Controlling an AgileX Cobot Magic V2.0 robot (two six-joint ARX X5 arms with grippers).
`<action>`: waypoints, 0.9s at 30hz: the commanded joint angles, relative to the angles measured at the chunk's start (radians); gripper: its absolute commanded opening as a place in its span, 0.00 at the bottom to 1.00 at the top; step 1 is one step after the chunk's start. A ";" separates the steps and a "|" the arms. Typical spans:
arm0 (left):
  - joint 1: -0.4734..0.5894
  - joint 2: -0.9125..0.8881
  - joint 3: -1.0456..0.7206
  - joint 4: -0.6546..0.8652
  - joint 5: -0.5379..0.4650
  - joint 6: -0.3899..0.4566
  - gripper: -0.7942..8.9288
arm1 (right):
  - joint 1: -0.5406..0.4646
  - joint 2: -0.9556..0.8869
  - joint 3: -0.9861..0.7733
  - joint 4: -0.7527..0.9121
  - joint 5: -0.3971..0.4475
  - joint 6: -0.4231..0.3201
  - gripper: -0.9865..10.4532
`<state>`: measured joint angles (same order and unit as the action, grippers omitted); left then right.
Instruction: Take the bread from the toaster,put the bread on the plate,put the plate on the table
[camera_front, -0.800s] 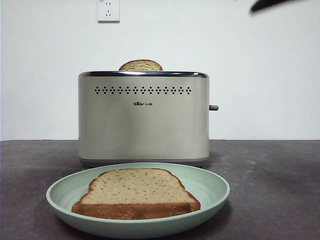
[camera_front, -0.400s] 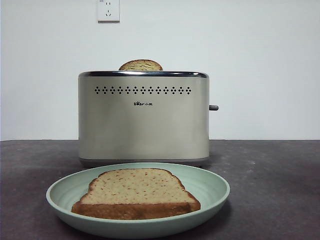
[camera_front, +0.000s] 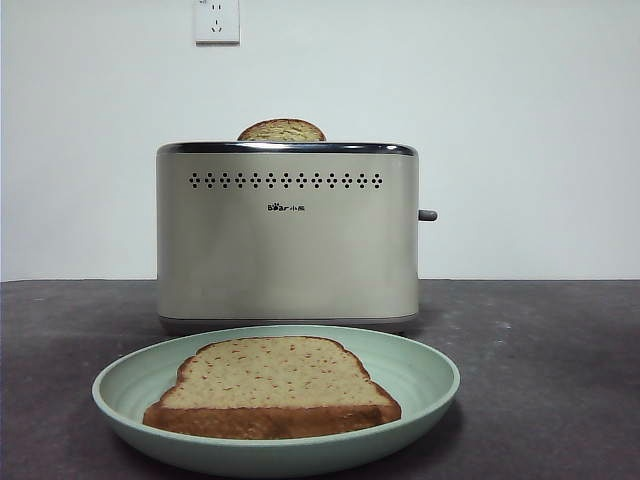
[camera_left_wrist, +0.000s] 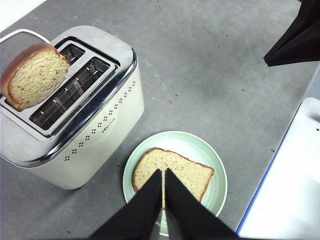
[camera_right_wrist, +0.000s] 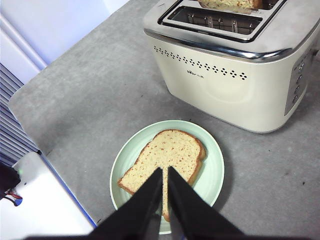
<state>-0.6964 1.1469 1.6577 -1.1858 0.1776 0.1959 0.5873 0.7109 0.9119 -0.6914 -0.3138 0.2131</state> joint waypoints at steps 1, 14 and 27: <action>-0.010 0.013 0.023 0.005 -0.005 -0.003 0.09 | 0.006 -0.003 0.006 0.010 0.001 -0.011 0.09; 0.019 -0.002 0.023 0.020 -0.004 -0.006 0.09 | 0.006 -0.007 0.006 0.010 0.000 -0.011 0.09; 0.448 -0.360 -0.307 0.603 0.090 -0.051 0.09 | 0.006 -0.007 0.006 0.010 0.000 -0.011 0.09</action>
<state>-0.2592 0.7933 1.3769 -0.6258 0.2642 0.1543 0.5873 0.6991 0.9119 -0.6914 -0.3138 0.2131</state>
